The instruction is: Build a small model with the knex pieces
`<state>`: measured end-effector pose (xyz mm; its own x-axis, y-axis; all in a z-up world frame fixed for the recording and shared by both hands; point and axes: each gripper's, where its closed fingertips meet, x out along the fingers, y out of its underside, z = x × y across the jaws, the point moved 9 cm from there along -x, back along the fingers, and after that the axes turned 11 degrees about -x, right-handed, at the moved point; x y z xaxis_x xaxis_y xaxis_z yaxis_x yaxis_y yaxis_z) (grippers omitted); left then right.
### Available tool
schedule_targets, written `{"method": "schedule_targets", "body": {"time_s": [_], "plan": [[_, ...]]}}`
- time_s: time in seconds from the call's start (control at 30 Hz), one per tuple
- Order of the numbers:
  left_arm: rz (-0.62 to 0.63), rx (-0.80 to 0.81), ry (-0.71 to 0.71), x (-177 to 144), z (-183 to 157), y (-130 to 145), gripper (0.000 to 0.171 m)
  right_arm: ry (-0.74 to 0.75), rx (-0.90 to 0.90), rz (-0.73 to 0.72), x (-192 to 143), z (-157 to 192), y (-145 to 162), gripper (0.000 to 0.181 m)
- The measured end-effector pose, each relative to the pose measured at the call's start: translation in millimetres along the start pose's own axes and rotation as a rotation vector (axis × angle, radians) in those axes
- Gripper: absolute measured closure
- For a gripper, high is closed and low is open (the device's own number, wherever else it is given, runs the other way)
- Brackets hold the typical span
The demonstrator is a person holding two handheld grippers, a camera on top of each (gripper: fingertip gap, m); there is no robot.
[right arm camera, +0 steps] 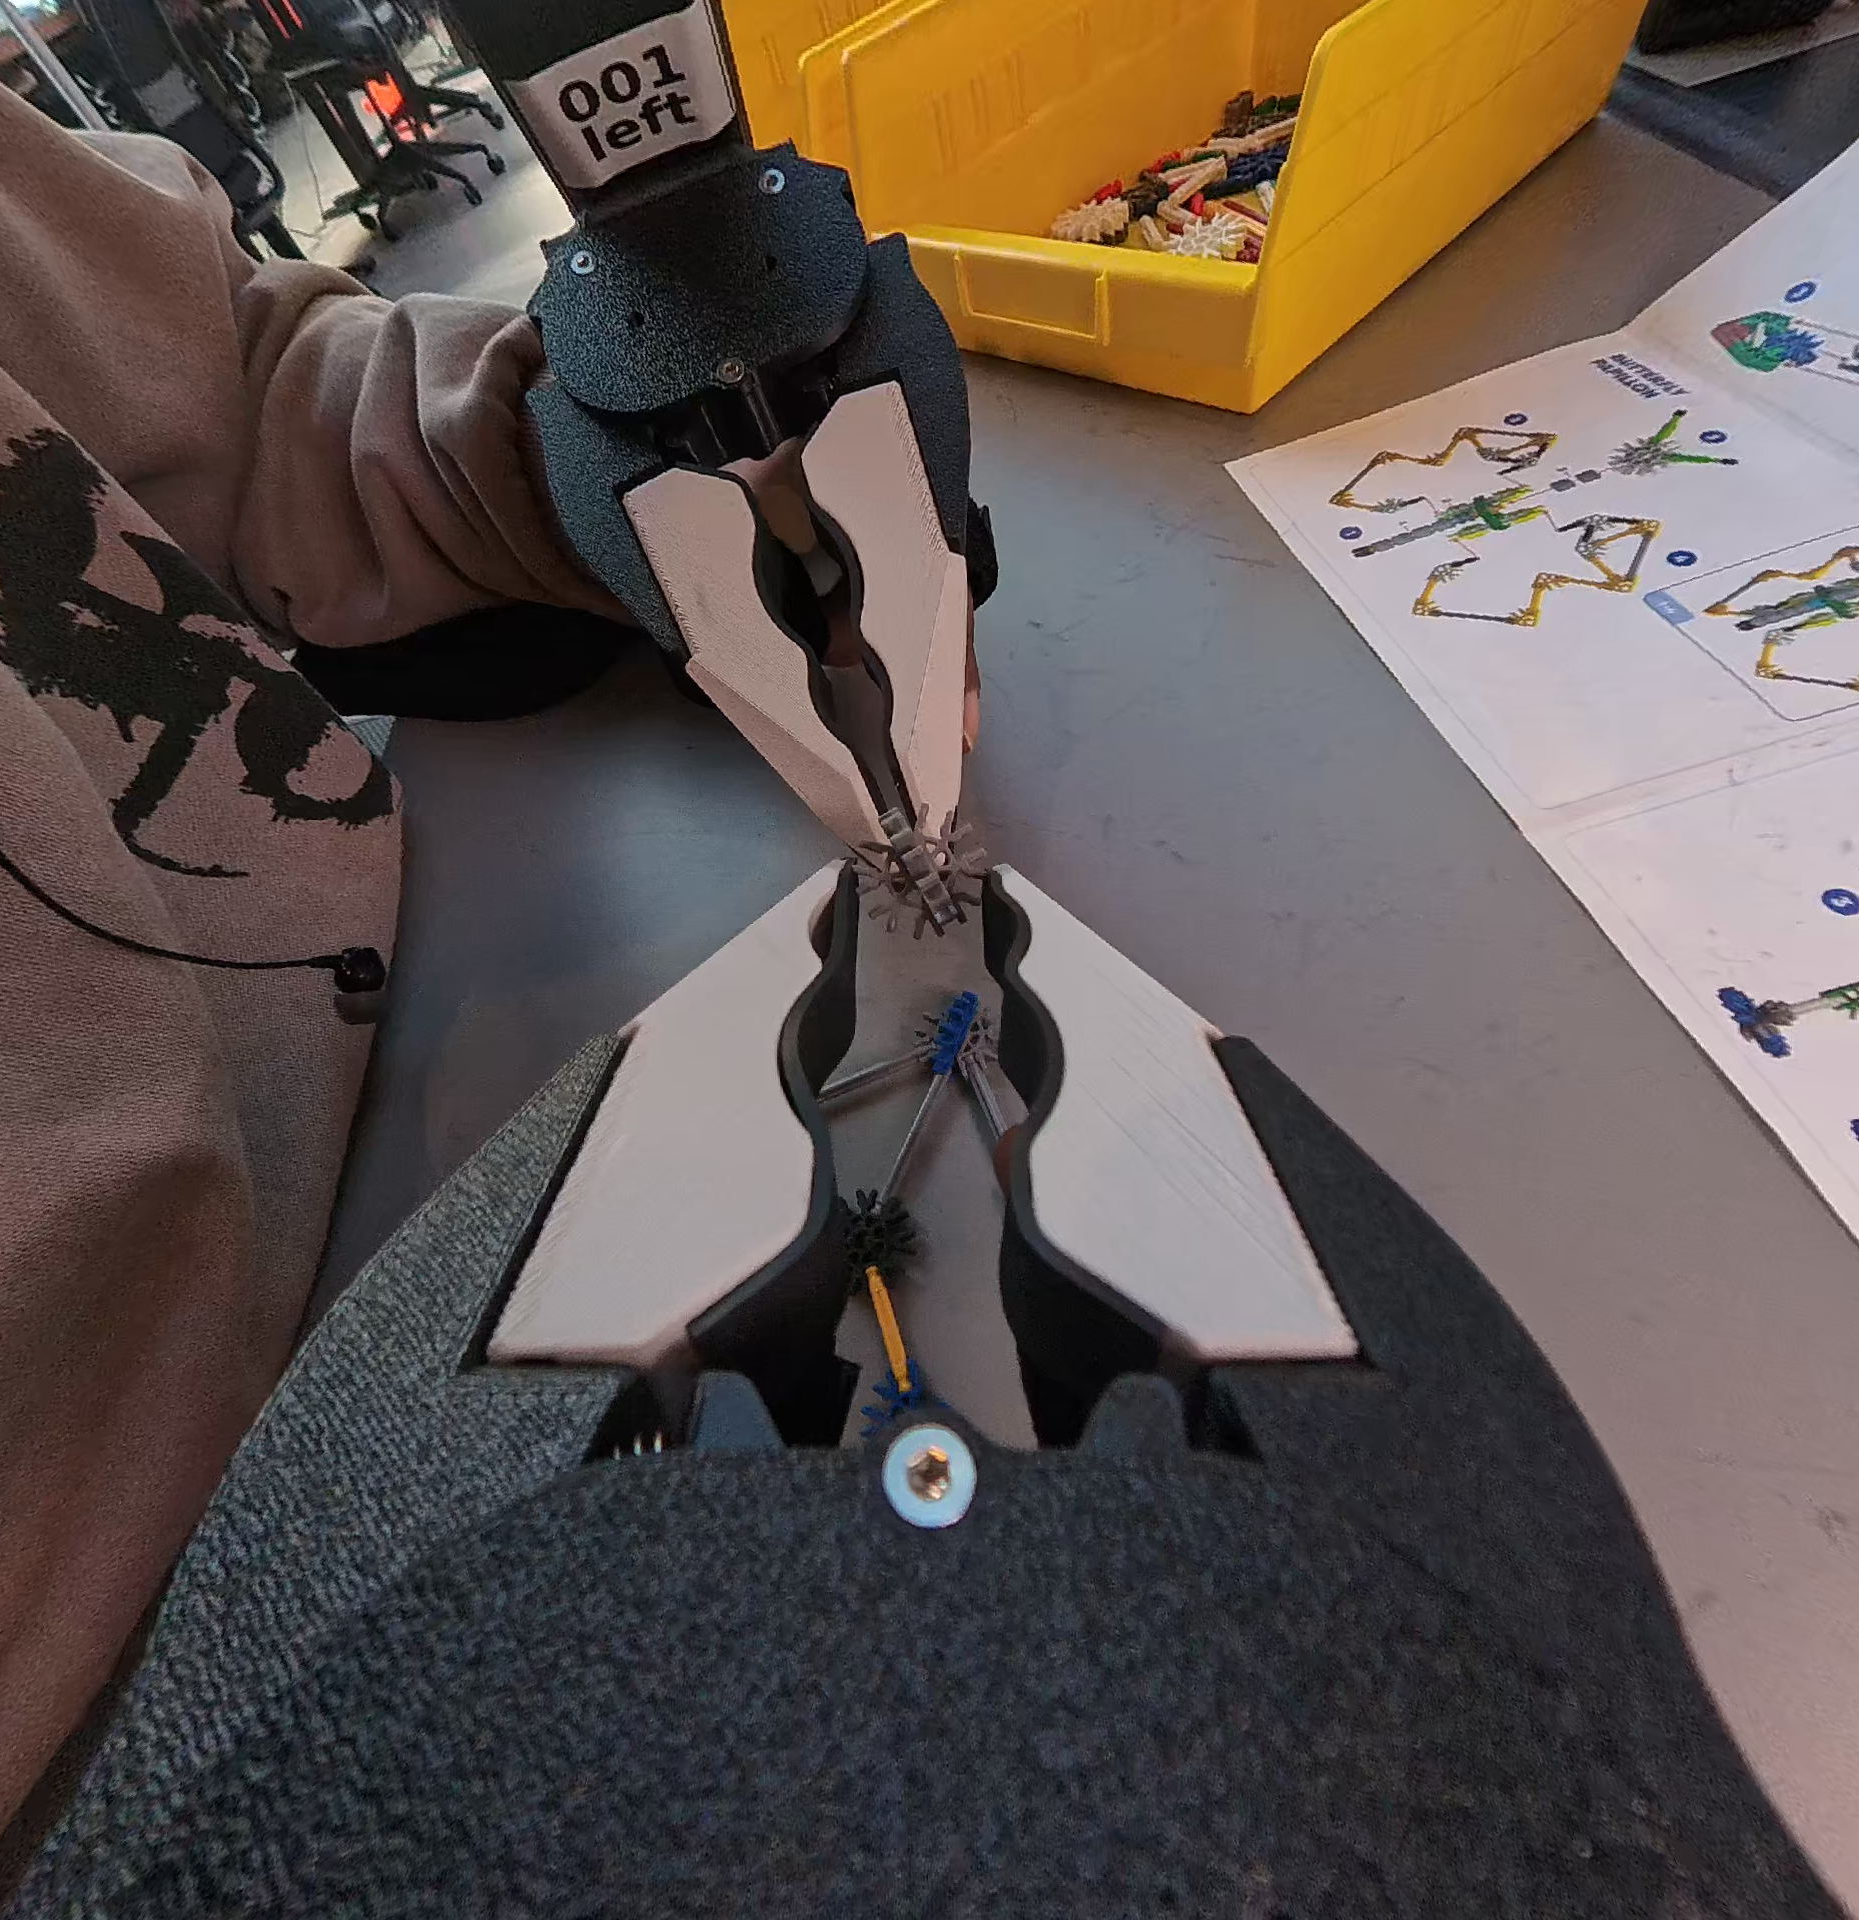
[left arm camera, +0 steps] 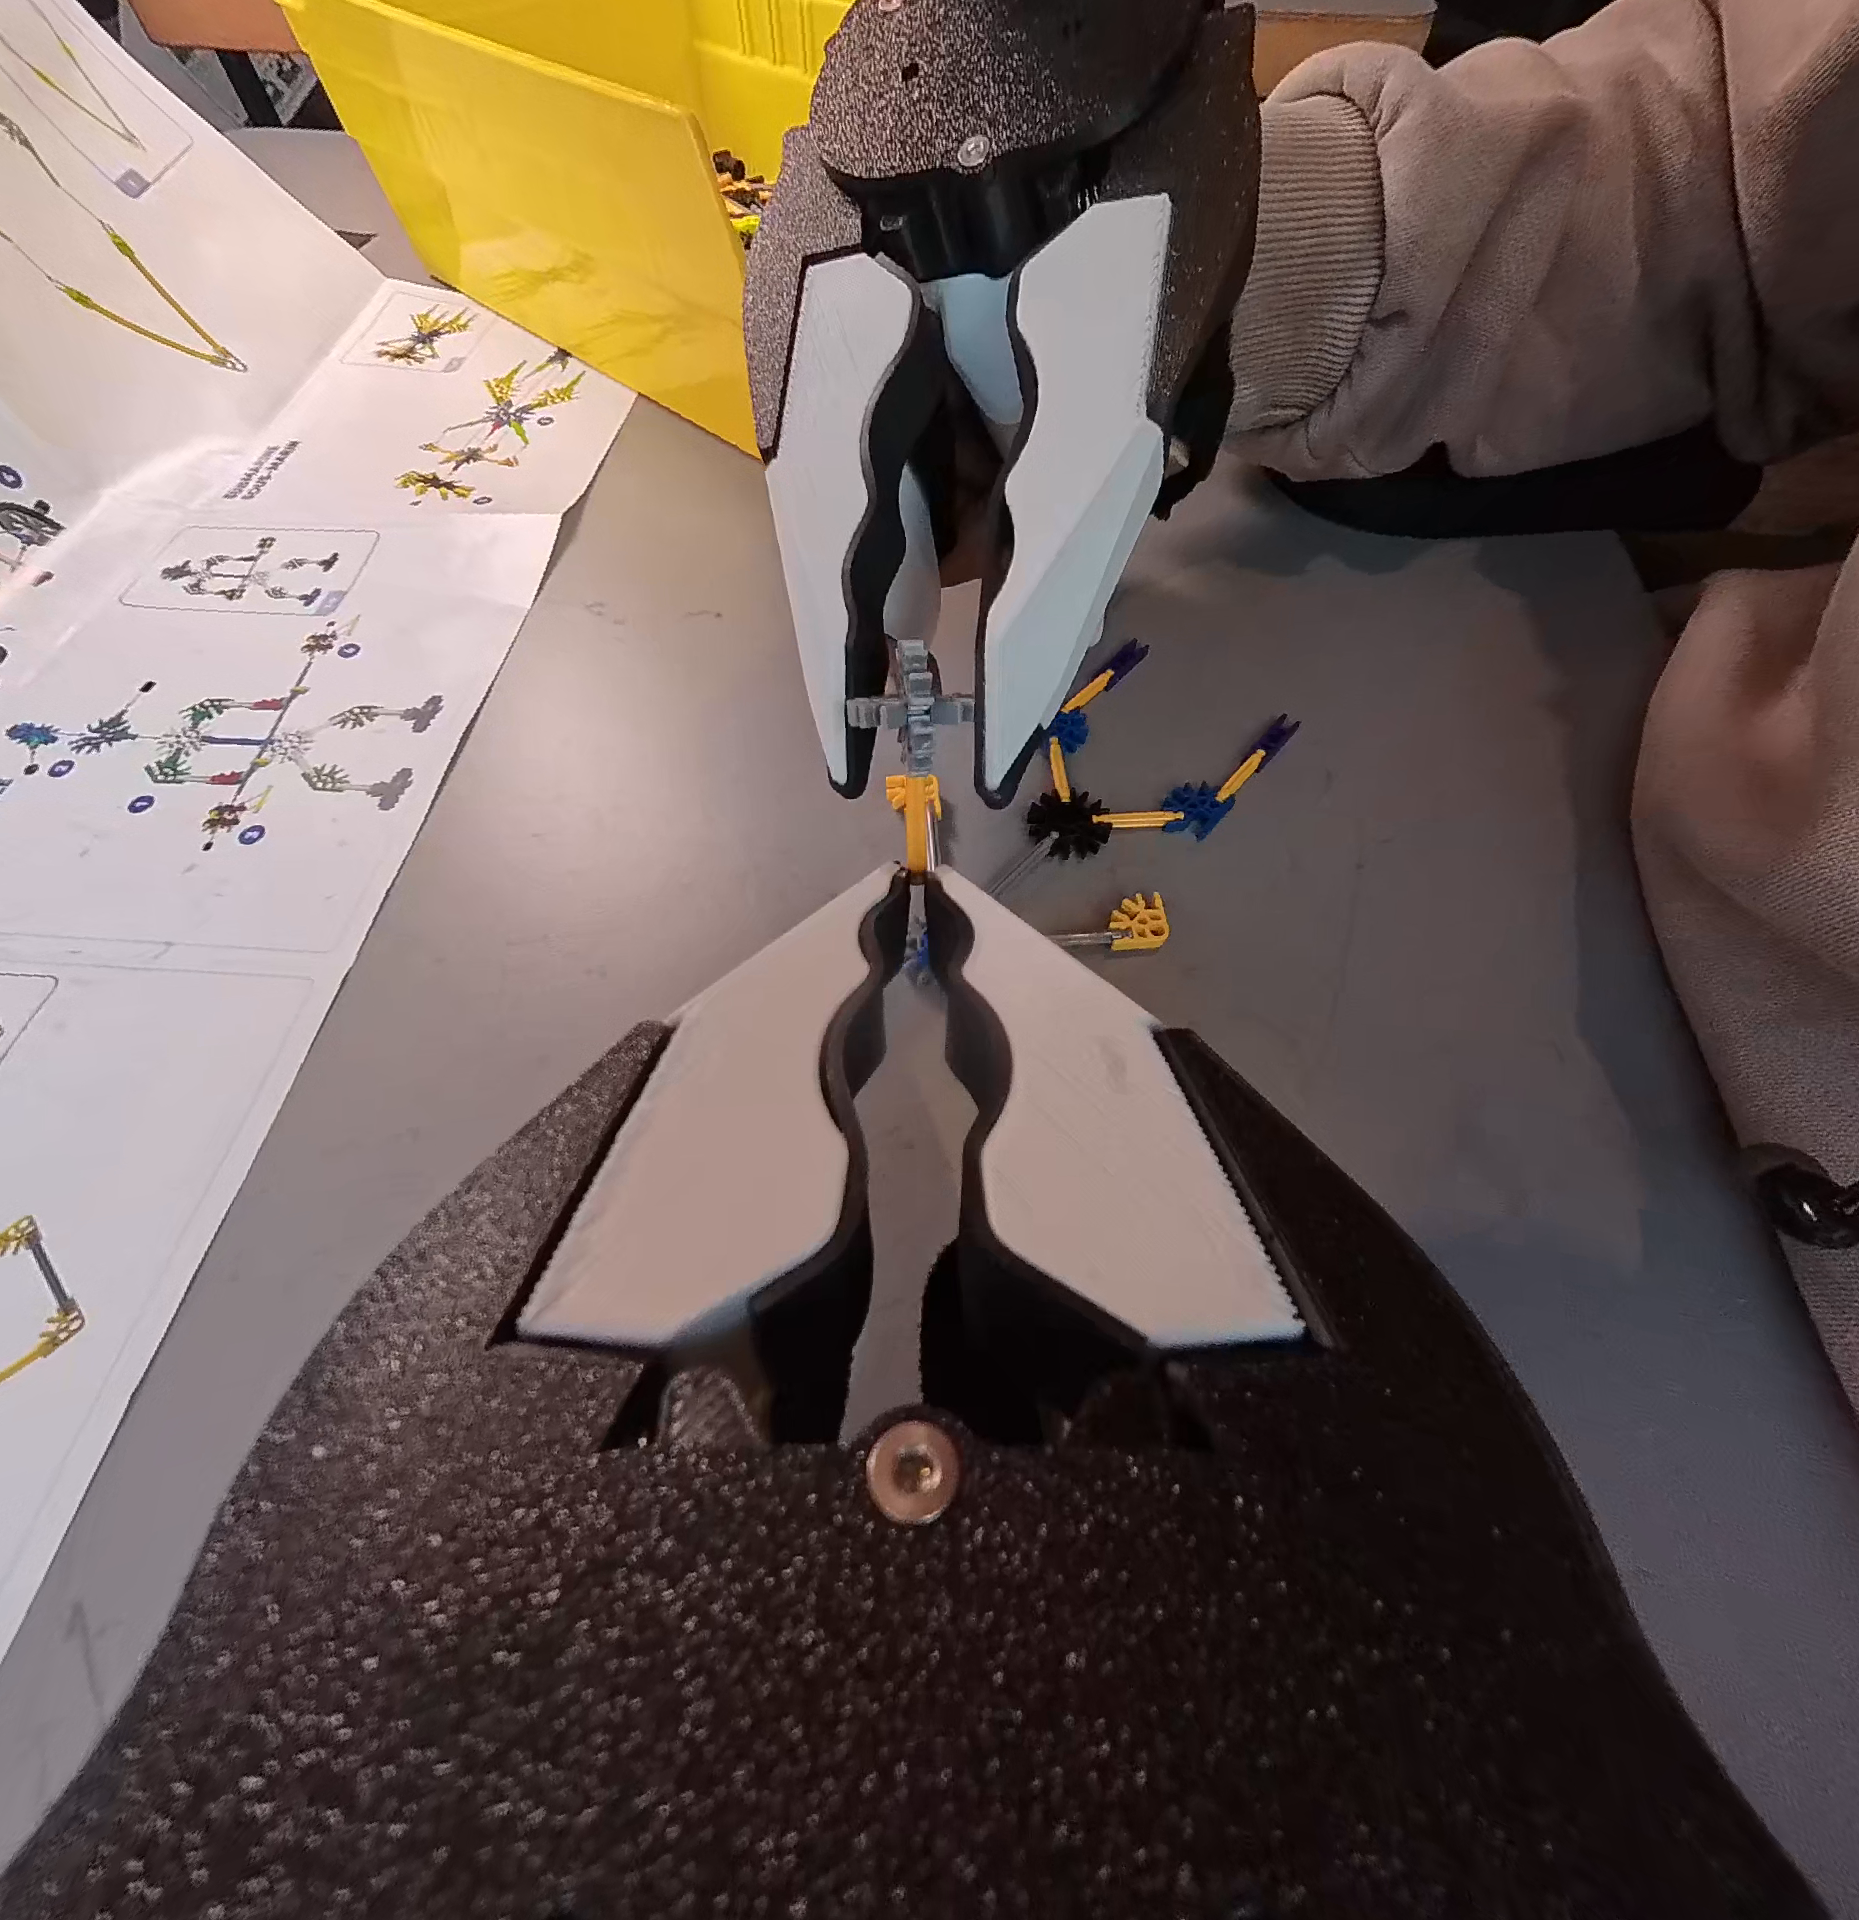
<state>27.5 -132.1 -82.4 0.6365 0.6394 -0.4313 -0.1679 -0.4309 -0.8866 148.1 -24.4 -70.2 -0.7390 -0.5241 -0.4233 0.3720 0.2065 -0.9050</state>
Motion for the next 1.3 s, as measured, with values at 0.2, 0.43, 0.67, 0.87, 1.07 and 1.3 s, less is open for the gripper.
{"method": "schedule_targets", "body": {"time_s": [0.2,0.43,0.67,0.87,1.07,1.3], "plan": [[0.071,0.033,-0.037,0.8,6.4,7.9,0.169,0.025,-0.037,0.108,-8.6,-6.4,7.7,0.159],[0.172,0.061,-0.045,11.1,3.8,17.0,0.161,0.052,-0.142,0.229,-4.7,-0.5,12.7,0.159],[0.21,0.067,-0.058,14.5,4.3,19.3,0.159,0.034,-0.156,0.239,2.6,3.5,11.5,0.159],[0.213,0.068,-0.062,14.5,3.9,19.8,0.159,0.025,-0.157,0.242,5.5,4.8,11.6,0.159],[0.214,0.066,-0.067,14.9,4.0,19.9,0.159,0.025,-0.154,0.239,5.4,4.6,12.2,0.159],[0.202,0.054,-0.066,13.5,3.8,18.6,0.159,0.021,-0.148,0.237,6.2,4.7,13.4,0.159]]}}
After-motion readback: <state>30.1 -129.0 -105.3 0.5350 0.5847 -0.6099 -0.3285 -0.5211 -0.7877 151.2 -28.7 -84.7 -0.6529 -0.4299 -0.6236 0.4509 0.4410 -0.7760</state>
